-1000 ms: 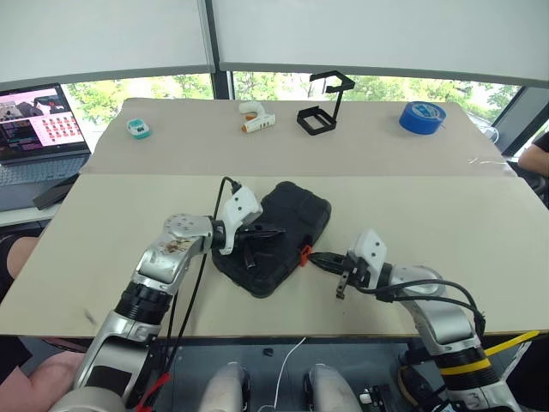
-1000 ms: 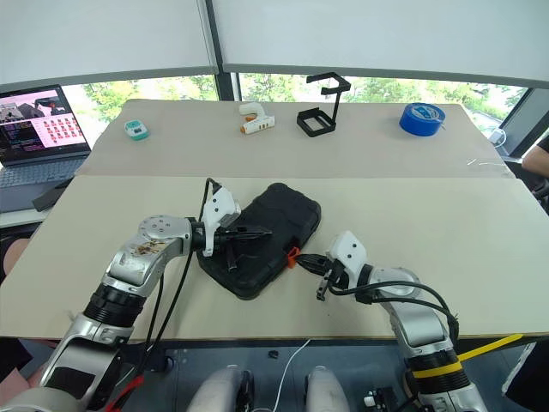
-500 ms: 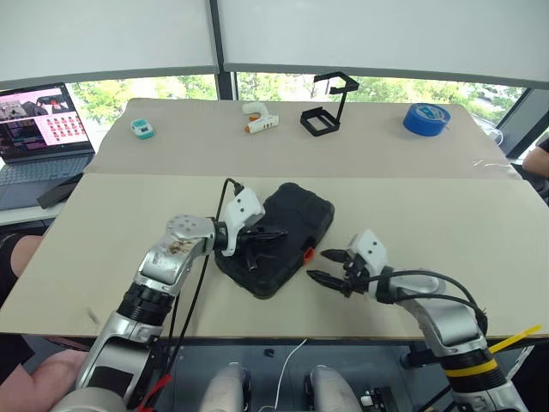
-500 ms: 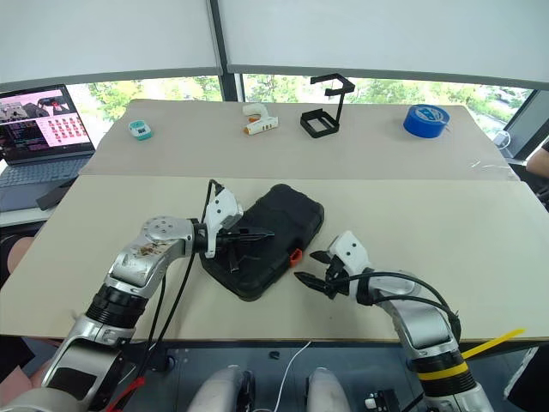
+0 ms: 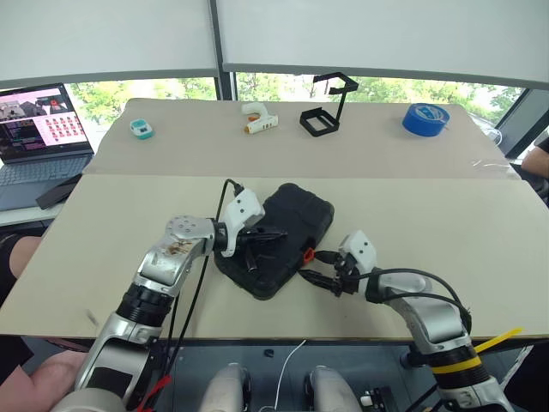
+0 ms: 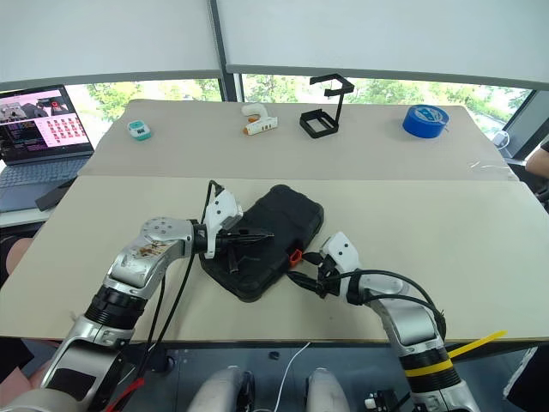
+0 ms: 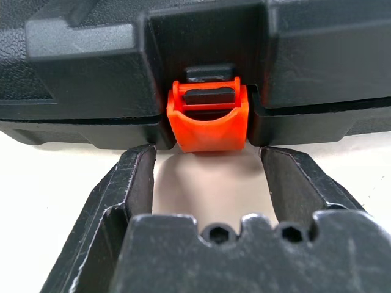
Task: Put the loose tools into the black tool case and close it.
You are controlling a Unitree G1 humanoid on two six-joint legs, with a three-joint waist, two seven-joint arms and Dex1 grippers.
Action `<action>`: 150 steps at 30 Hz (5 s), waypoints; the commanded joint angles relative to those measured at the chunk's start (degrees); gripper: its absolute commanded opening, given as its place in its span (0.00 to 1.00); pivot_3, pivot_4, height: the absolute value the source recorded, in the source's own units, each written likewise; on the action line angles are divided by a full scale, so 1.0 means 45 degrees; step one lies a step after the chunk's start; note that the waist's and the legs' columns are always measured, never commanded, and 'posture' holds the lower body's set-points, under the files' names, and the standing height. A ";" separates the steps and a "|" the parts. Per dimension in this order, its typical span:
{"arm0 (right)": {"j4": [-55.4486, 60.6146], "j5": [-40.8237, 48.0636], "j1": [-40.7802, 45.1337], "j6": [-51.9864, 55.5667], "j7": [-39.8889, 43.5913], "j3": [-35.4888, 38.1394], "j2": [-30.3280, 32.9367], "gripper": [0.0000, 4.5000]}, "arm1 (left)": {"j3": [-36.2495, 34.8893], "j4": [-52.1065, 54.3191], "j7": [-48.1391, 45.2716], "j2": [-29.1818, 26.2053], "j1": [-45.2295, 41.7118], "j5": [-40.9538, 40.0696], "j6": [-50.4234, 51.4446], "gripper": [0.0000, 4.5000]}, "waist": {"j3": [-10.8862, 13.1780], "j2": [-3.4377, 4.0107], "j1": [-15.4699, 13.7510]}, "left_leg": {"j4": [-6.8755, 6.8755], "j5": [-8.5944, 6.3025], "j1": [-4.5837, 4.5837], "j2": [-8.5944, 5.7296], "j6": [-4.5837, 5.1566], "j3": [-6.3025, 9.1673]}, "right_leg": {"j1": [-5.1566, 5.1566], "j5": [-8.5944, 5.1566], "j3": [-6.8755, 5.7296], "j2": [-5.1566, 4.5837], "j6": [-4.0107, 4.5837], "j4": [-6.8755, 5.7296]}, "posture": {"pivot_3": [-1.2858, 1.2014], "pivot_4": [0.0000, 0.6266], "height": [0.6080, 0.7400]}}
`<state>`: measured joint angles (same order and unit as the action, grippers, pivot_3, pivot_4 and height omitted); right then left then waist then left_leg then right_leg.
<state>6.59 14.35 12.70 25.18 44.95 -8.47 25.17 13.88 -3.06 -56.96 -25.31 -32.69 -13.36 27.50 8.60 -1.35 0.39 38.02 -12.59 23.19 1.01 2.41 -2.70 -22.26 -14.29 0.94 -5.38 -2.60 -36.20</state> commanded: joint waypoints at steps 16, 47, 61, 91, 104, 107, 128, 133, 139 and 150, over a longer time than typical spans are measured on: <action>0.0696 0.0203 -0.0214 -0.1311 0.0176 0.0782 0.0243 0.04 | 0.1179 -0.0766 -0.0347 0.0037 0.0811 0.0416 0.0838 0.00 | -0.0002 0.0001 0.0018 | -0.0003 0.0000 0.0005 -0.0003 0.0000 0.0000 | -0.0001 0.0002 0.0002 -0.0008 -0.0003 0.0010 | 0.52 0.24 1.00; 0.0341 0.0064 -0.0001 -0.1877 0.0183 0.0503 -0.0289 0.28 | 0.1167 -0.0792 -0.0485 0.0053 0.0804 0.0420 0.0862 0.00 | -0.0078 0.0003 0.0056 | -0.0027 -0.0002 -0.0004 0.0002 0.0001 -0.0001 | 0.0000 0.0001 0.0002 -0.0005 -0.0001 0.0023 | 0.52 0.24 1.00; 0.1049 0.0601 -0.0535 -0.2436 0.0916 0.1324 0.0675 0.28 | 0.1216 -0.0745 -0.0392 0.0046 0.0874 0.0495 0.1184 0.00 | -0.0080 0.0005 0.0030 | -0.0033 -0.0005 0.0002 -0.0002 0.0004 -0.0002 | -0.0001 0.0000 0.0003 -0.0012 -0.0003 0.0035 | 0.52 0.24 1.00; 0.0522 0.1094 -0.0509 -0.3753 0.1341 0.1630 -0.0792 0.28 | 0.1312 -0.0567 -0.0503 -0.0137 0.0993 0.0456 0.1634 0.00 | -0.0085 0.0012 0.0119 | -0.0038 -0.0005 -0.0012 0.0016 0.0002 -0.0002 | -0.0004 0.0000 0.0011 0.0007 0.0006 0.0028 | 0.52 0.24 1.00; 0.0480 0.0839 -0.0705 -0.4643 0.1743 0.1645 -0.0435 0.28 | 0.1269 -0.0510 -0.0564 -0.0332 0.1033 0.0518 0.1748 0.00 | -0.0088 0.0017 0.0078 | -0.0051 -0.0008 -0.0006 0.0010 -0.0001 -0.0002 | -0.0005 -0.0005 0.0011 -0.0003 0.0008 0.0035 | 0.52 0.24 1.00; 0.0155 0.0387 -0.0638 -0.4687 0.1588 0.1377 -0.0408 0.28 | 0.1279 -0.0481 -0.0581 -0.0335 0.1048 0.0518 0.1756 0.00 | -0.0088 0.0018 0.0078 | -0.0052 -0.0010 -0.0007 0.0010 0.0000 -0.0002 | -0.0005 -0.0006 0.0010 -0.0003 0.0008 0.0036 | 0.52 0.24 1.00; 0.0129 0.0585 -0.0979 -0.3808 0.1893 0.1887 0.1059 0.54 | 0.1299 -0.0237 -0.0550 -0.0470 0.1202 0.0367 0.1918 0.00 | -0.0168 0.0028 0.0073 | -0.0060 -0.0013 -0.0029 0.0016 0.0000 -0.0001 | 0.0006 -0.0016 0.0011 -0.0004 0.0027 0.0036 | 0.52 0.24 1.00; 0.0137 0.0542 -0.0586 -0.3886 0.1902 0.1592 0.0897 0.15 | 0.1313 -0.0258 -0.0544 -0.0449 0.1181 0.0371 0.1890 0.00 | -0.0169 0.0029 0.0071 | -0.0061 -0.0014 -0.0026 0.0012 0.0001 -0.0001 | 0.0005 -0.0018 0.0012 -0.0007 0.0027 0.0038 | 0.52 0.24 1.00; -0.0222 0.0142 -0.0173 -0.3992 0.1771 0.0957 0.0533 0.02 | 0.1346 -0.0282 -0.0569 -0.0442 0.1151 0.0374 0.1923 0.00 | -0.0170 0.0028 0.0065 | -0.0061 -0.0014 -0.0025 0.0013 0.0001 -0.0001 | 0.0005 -0.0017 0.0010 -0.0005 0.0027 0.0038 | 0.52 0.24 1.00; -0.1053 -0.0520 0.0454 -0.4344 0.1649 0.0165 0.0234 0.02 | 0.1331 -0.0387 -0.0552 -0.0421 0.1070 0.0400 0.1918 0.00 | -0.0174 0.0024 0.0083 | -0.0061 -0.0016 -0.0029 0.0015 0.0003 -0.0001 | 0.0006 -0.0018 0.0010 -0.0006 0.0027 0.0037 | 0.52 0.24 1.00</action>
<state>1.59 12.17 12.92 7.41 52.89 -7.54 27.15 14.83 -0.20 -59.05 -26.51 -31.47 -13.74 31.45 7.82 -1.24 0.76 37.74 -12.66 23.06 1.08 2.42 -2.71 -22.24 -14.37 0.99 -5.41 -2.48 -36.03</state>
